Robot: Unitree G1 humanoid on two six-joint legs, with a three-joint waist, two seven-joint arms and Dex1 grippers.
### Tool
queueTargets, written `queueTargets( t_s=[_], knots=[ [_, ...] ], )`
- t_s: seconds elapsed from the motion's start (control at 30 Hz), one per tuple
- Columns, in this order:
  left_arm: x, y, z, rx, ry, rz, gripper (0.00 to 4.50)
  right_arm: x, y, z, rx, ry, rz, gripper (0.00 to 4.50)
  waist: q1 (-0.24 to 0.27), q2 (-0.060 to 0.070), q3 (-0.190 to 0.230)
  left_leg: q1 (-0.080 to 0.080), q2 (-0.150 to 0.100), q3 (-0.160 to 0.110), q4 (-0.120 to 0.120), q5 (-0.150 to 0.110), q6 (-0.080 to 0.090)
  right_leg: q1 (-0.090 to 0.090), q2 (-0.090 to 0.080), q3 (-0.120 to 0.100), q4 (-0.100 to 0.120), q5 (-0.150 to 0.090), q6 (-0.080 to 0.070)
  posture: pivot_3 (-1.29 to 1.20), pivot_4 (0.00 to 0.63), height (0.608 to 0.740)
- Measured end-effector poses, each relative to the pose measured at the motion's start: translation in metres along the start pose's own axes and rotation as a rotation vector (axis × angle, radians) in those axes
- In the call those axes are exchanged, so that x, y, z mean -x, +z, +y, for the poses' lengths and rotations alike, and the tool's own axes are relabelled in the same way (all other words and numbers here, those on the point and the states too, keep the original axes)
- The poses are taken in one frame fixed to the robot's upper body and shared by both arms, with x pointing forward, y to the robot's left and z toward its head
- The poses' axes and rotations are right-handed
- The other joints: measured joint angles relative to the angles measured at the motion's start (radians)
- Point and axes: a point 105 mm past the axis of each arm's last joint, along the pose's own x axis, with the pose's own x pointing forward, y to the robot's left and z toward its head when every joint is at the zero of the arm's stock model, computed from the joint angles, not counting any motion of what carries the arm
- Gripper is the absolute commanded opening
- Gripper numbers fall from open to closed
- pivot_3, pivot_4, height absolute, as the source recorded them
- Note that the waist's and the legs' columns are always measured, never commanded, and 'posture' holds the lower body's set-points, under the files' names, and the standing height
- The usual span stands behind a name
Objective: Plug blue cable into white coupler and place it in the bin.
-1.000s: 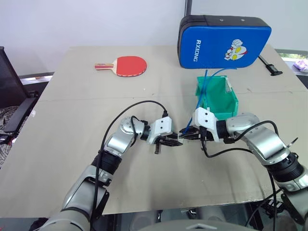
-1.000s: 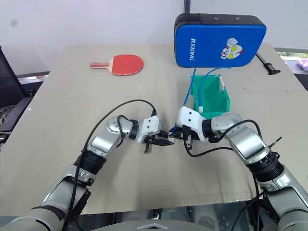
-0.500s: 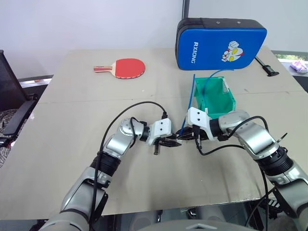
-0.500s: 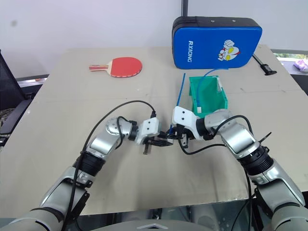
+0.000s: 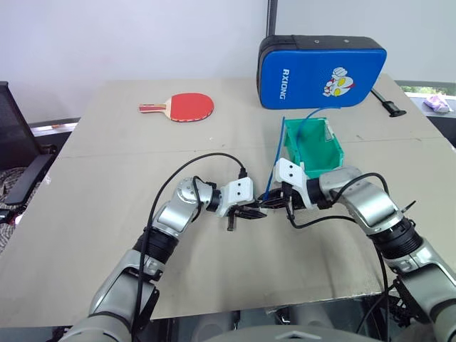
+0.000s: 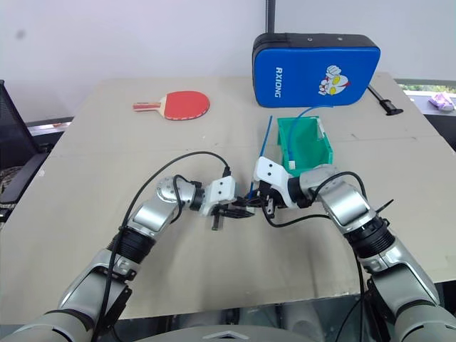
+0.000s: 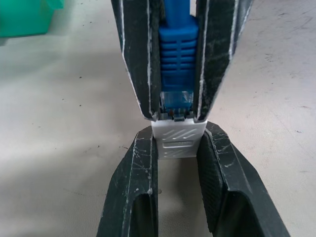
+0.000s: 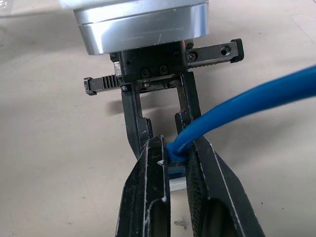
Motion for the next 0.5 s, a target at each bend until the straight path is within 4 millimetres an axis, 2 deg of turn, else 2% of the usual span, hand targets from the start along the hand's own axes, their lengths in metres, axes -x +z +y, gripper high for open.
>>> queueTargets(
  t_s=[0.1, 0.2, 0.3, 0.37, 0.43, 0.5],
  knots=[
    [0.000, -0.001, 0.000, 0.010, 0.001, 0.005, 0.51, -0.001, -0.001, 0.000, -0.004, 0.000, 0.001, 0.00, 0.000, 0.000, -0.004, 0.001, 0.000, 0.000, -0.001, 0.000, 0.000, 0.000, 0.000, 0.000, 0.000, 0.000, 0.000, 0.00, 0.150, 0.740],
    [-0.001, -0.001, -0.003, 0.038, -0.003, -0.007, 1.95, -0.003, -0.003, 0.002, -0.015, 0.005, -0.003, 0.00, -0.002, 0.000, -0.010, 0.001, 0.001, 0.000, -0.002, 0.000, 0.000, 0.000, 0.000, 0.000, 0.000, 0.000, 0.000, 0.00, 0.150, 0.740],
    [-0.009, 0.015, -0.009, 0.016, -0.010, -0.074, 3.39, -0.004, -0.005, 0.004, -0.012, 0.005, -0.006, 0.00, -0.002, 0.002, -0.014, 0.002, 0.001, 0.001, -0.003, 0.000, 0.000, 0.000, -0.001, 0.001, -0.001, -0.001, -0.001, 0.00, 0.150, 0.740],
    [-0.007, 0.018, -0.009, 0.022, 0.003, -0.089, 4.36, -0.004, -0.005, 0.004, -0.020, -0.004, -0.022, 0.00, -0.003, 0.002, -0.015, 0.002, 0.001, 0.001, -0.004, 0.000, 0.000, 0.000, -0.001, 0.001, -0.001, -0.001, -0.001, 0.00, 0.150, 0.740],
    [-0.004, 0.017, -0.008, 0.032, 0.021, -0.094, 4.36, -0.003, -0.006, 0.004, -0.038, -0.013, -0.041, 0.00, -0.003, 0.003, -0.014, 0.002, 0.001, 0.000, -0.005, 0.000, 0.000, 0.000, -0.001, 0.000, -0.001, -0.001, -0.001, 0.00, 0.150, 0.740],
    [0.011, 0.013, -0.015, 0.089, 0.051, -0.117, 4.36, 0.003, -0.005, 0.008, -0.076, -0.043, -0.114, 0.00, -0.003, 0.003, -0.013, 0.001, 0.002, 0.000, -0.008, 0.000, 0.000, -0.002, 0.000, 0.000, -0.001, -0.002, -0.002, 0.00, 0.150, 0.740]
  ],
)
